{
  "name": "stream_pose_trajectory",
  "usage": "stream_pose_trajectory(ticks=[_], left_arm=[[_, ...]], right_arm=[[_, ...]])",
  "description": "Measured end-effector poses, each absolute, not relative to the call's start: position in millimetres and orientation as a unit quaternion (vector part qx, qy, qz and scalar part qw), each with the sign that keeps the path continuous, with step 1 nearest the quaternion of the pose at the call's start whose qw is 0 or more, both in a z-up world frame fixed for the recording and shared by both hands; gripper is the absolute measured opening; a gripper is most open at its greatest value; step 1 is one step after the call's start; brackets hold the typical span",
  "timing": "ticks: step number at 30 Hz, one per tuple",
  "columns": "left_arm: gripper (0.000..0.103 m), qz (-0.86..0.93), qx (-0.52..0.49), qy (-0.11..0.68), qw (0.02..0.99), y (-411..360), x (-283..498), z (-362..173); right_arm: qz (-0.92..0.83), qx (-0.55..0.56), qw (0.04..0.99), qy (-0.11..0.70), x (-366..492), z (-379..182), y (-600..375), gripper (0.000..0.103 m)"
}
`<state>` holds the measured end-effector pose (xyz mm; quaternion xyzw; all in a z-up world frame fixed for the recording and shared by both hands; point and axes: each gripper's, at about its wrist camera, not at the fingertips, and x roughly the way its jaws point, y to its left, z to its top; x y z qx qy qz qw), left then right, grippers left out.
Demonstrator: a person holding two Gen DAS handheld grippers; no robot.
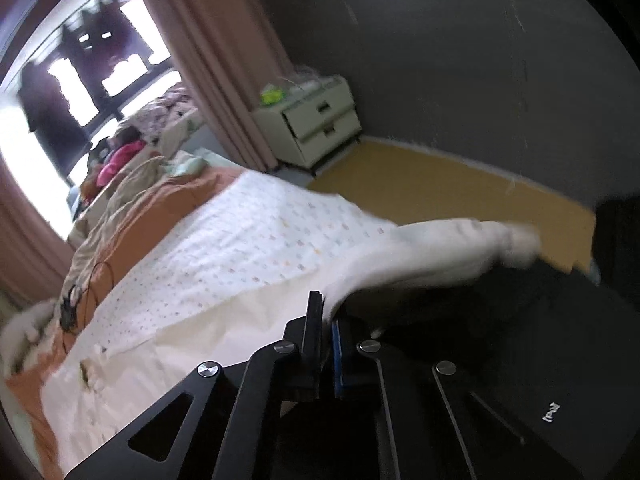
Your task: Fold large clothes
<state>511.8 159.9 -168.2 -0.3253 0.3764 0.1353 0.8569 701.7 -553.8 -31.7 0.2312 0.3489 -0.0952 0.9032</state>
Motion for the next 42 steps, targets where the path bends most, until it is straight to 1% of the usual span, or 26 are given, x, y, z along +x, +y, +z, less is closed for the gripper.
stream_pose_trajectory(ticks=[6, 11, 15, 18, 25, 31, 38, 42], left_arm=[[0.087, 0.139, -0.329, 0.374, 0.856, 170.1, 512.9, -167.3], [0.087, 0.125, -0.355, 0.369, 0.85, 179.7, 510.3, -165.9], [0.087, 0.119, -0.35, 0.36, 0.856, 185.8, 504.8, -154.2], [0.087, 0.115, -0.361, 0.351, 0.857, 193.0, 500.5, -149.0], [0.087, 0.097, -0.384, 0.336, 0.854, 201.6, 494.5, -143.2], [0.087, 0.085, -0.41, 0.345, 0.84, 207.0, 498.1, -151.9], [0.087, 0.088, -0.435, 0.331, 0.833, 223.7, 489.9, -149.6], [0.087, 0.097, -0.456, 0.325, 0.823, 236.0, 484.8, -152.0]], right_arm=[[-0.048, 0.184, 0.933, 0.306, 693.6, 39.7, -497.9, 0.004], [-0.001, 0.14, 0.948, 0.285, 683.7, 85.1, -434.7, 0.004], [0.035, 0.112, 0.954, 0.277, 671.0, 107.4, -380.7, 0.004], [0.061, 0.098, 0.953, 0.28, 662.5, 111.3, -346.7, 0.004], [0.097, 0.085, 0.948, 0.291, 645.1, 100.0, -280.3, 0.004], [0.123, 0.102, 0.94, 0.302, 640.1, 77.7, -229.2, 0.004], [0.157, 0.126, 0.918, 0.341, 644.2, 16.3, -173.2, 0.004], [0.184, 0.135, 0.898, 0.376, 643.9, -35.8, -141.2, 0.004]])
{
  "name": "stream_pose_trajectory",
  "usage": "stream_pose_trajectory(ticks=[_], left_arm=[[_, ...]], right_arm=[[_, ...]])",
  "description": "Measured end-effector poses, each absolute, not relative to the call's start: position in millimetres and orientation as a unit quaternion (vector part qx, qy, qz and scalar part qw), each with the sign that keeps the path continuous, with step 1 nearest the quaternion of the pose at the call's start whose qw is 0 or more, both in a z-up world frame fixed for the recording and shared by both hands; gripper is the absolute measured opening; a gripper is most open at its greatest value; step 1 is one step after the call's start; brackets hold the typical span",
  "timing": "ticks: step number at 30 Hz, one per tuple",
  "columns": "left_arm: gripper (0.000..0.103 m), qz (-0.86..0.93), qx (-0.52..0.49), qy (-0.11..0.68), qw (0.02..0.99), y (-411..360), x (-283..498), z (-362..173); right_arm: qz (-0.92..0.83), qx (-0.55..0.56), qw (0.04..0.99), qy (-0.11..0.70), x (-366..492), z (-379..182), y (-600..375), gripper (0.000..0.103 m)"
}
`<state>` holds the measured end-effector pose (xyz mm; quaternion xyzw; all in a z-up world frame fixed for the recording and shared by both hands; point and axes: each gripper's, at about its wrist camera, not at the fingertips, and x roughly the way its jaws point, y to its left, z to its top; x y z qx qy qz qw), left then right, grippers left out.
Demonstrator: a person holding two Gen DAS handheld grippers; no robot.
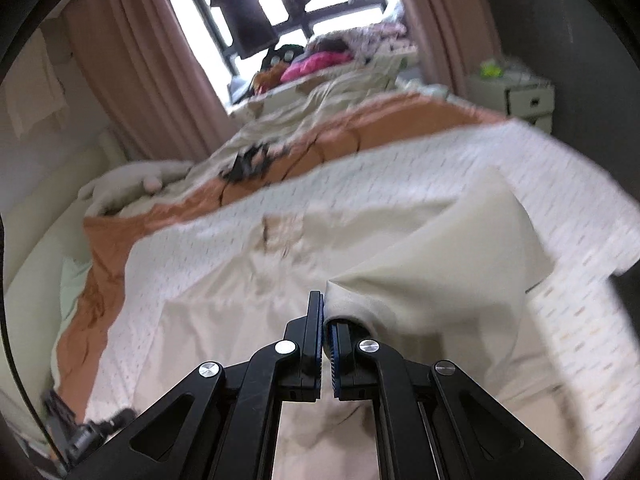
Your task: Fold large clothes
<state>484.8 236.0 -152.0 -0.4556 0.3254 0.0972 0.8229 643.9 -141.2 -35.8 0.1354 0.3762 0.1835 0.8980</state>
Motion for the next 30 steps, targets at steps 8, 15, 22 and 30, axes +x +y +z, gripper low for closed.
stream_pose_trajectory(ticks=[8, 15, 22, 30], left_arm=[[0.087, 0.099, -0.464, 0.317, 0.821, 242.6, 482.7, -149.0], [0.087, 0.106, -0.469, 0.31, 0.82, 248.7, 475.8, -146.4], [0.087, 0.11, -0.442, 0.324, 0.829, 236.2, 478.0, -146.1], [0.087, 0.112, -0.432, 0.333, 0.831, 233.0, 482.7, -150.6]], right_arm=[[0.198, 0.156, 0.844, 0.474, 625.4, -125.6, -89.7, 0.042], [0.2, 0.233, 0.819, 0.484, 588.9, -135.6, -109.2, 0.064], [0.147, 0.292, 0.828, 0.457, 584.1, -132.4, -166.1, 0.064], [0.135, 0.373, 0.791, 0.466, 605.8, -163.1, -194.9, 0.064]])
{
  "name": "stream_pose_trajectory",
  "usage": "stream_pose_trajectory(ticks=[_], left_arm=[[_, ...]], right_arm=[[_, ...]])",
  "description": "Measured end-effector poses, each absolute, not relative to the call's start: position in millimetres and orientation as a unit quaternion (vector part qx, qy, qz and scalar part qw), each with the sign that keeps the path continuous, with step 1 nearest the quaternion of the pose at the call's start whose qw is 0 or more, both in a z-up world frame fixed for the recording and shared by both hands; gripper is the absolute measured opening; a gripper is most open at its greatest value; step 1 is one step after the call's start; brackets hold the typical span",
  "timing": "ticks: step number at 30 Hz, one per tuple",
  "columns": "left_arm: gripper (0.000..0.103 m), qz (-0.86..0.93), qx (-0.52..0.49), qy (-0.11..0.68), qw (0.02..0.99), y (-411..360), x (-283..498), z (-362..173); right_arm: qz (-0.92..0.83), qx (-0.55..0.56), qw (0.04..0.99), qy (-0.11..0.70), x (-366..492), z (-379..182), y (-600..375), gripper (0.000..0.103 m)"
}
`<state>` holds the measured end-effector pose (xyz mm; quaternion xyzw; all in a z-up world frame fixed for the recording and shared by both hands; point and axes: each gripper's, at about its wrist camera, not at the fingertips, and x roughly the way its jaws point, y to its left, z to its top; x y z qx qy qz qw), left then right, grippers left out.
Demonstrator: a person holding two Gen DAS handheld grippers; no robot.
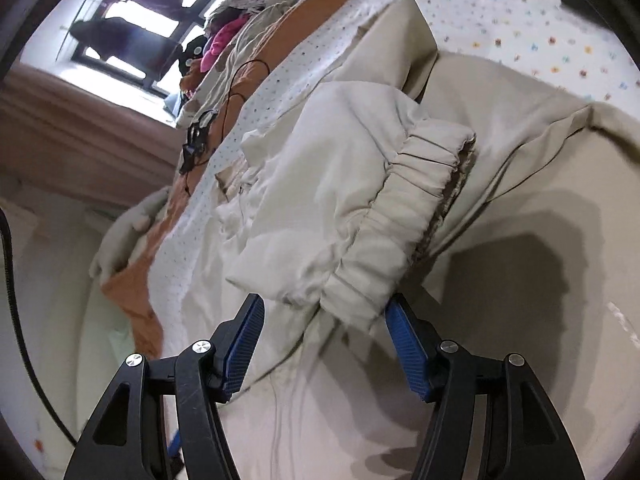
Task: Fold large clothes
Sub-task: 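Lay the cuff onto the folded jacket with the right tool and open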
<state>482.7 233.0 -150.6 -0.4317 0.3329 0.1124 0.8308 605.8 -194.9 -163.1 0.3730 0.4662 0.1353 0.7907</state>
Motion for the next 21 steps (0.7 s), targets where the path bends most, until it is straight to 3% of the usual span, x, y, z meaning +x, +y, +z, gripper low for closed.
stream_pose_trajectory(ticks=[6, 7, 8, 12, 13, 14, 21], left_arm=[[0.087, 0.113, -0.435, 0.332, 0.829, 235.4, 483.2, -151.7], [0.087, 0.112, -0.437, 0.332, 0.829, 236.2, 482.7, -151.7], [0.087, 0.111, -0.439, 0.331, 0.828, 236.8, 482.8, -152.1], [0.087, 0.108, -0.446, 0.327, 0.826, 239.8, 480.7, -151.8], [0.087, 0.107, -0.45, 0.326, 0.825, 241.0, 479.7, -151.8], [0.087, 0.105, -0.455, 0.323, 0.823, 243.3, 478.6, -151.6], [0.087, 0.098, -0.479, 0.305, 0.817, 256.0, 470.8, -146.3]], right_arm=[[0.127, 0.395, 0.78, 0.469, 611.9, -176.1, -197.6, 0.063], [0.128, 0.398, 0.779, 0.467, 612.3, -178.6, -199.4, 0.058], [0.126, 0.401, 0.779, 0.466, 613.2, -181.1, -200.5, 0.041], [0.124, 0.403, 0.785, 0.454, 612.5, -184.6, -205.0, 0.025], [0.124, 0.397, 0.791, 0.449, 610.3, -180.6, -206.0, 0.012], [0.129, 0.388, 0.799, 0.441, 608.1, -173.8, -204.9, 0.006], [0.16, 0.283, 0.86, 0.393, 600.1, -102.9, -175.5, 0.006]])
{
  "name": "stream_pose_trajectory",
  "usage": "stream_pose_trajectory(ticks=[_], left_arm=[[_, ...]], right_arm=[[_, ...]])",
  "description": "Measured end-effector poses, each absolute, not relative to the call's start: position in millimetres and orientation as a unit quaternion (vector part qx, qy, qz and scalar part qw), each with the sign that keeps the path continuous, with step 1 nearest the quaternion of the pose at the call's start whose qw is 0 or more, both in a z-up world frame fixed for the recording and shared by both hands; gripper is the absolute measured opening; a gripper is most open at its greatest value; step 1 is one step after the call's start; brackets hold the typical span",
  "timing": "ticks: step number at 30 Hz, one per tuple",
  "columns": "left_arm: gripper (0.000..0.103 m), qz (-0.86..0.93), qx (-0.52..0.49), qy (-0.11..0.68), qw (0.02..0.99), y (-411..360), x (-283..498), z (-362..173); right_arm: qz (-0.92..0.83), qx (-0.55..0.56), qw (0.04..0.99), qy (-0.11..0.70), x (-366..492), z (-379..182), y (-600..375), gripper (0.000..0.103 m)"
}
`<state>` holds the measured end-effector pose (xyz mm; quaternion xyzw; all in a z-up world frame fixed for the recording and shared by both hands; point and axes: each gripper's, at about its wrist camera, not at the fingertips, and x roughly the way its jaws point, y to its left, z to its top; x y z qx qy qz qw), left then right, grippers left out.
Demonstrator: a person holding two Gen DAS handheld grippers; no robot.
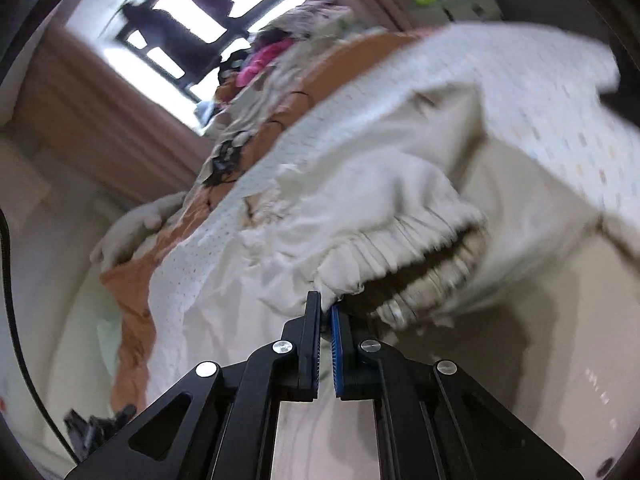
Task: Fold large clothes
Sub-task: 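Lay the cuff onto the folded jacket with the right tool and open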
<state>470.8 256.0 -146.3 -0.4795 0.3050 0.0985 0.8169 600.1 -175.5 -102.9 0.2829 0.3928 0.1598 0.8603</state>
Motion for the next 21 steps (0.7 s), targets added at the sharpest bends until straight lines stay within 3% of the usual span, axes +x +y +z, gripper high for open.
stream_pose_trajectory(ticks=[11, 21], left_arm=[[0.087, 0.095, -0.506, 0.29, 0.806, 269.5, 462.4, -144.6], [0.087, 0.119, -0.527, 0.272, 0.796, 292.8, 447.9, -147.0]], right_arm=[[0.209, 0.089, 0.91, 0.348, 611.9, 8.8, -90.6, 0.005], [0.286, -0.031, 0.893, 0.347, 600.0, 25.1, 4.4, 0.005]])
